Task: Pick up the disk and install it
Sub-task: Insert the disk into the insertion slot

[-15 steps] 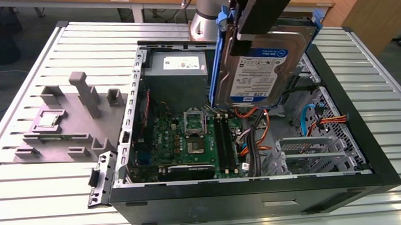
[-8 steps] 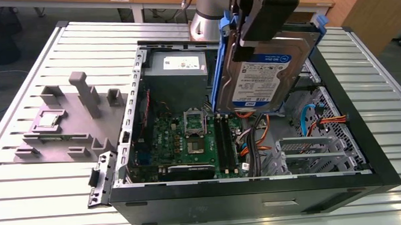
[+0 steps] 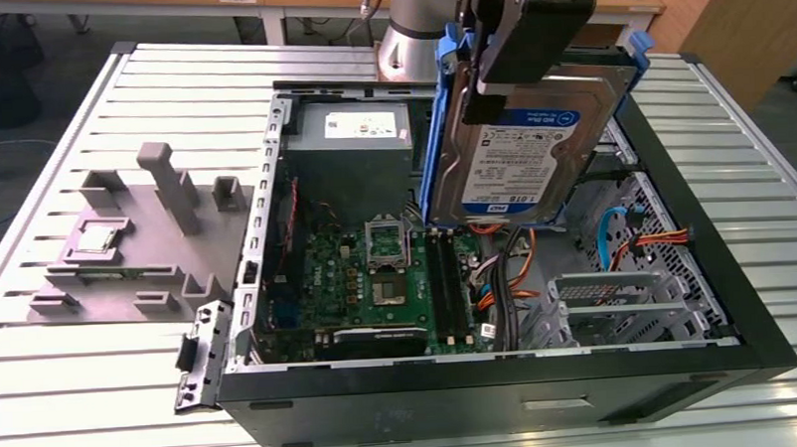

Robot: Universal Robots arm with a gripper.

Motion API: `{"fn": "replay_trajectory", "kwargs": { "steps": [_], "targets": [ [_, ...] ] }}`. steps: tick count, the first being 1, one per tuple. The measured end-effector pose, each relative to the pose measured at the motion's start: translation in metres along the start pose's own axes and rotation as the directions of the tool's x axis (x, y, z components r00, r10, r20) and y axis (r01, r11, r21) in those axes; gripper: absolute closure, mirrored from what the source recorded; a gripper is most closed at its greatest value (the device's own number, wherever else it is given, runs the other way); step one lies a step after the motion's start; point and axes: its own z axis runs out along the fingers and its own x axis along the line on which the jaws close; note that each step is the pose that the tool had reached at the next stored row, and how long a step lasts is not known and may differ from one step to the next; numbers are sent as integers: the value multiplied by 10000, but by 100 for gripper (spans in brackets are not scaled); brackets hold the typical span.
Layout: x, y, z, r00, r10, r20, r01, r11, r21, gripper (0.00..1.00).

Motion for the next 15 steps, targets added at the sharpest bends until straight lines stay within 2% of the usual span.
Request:
{"fn": "replay_trajectory", "kwargs": {
  "steps": [9, 15],
  "targets": [
    [1, -6, 0, 10000, -2, 0, 2, 10000, 0, 64],
    [-2, -95, 1, 10000, 0, 1, 0, 10000, 0, 64]
  ]
}}
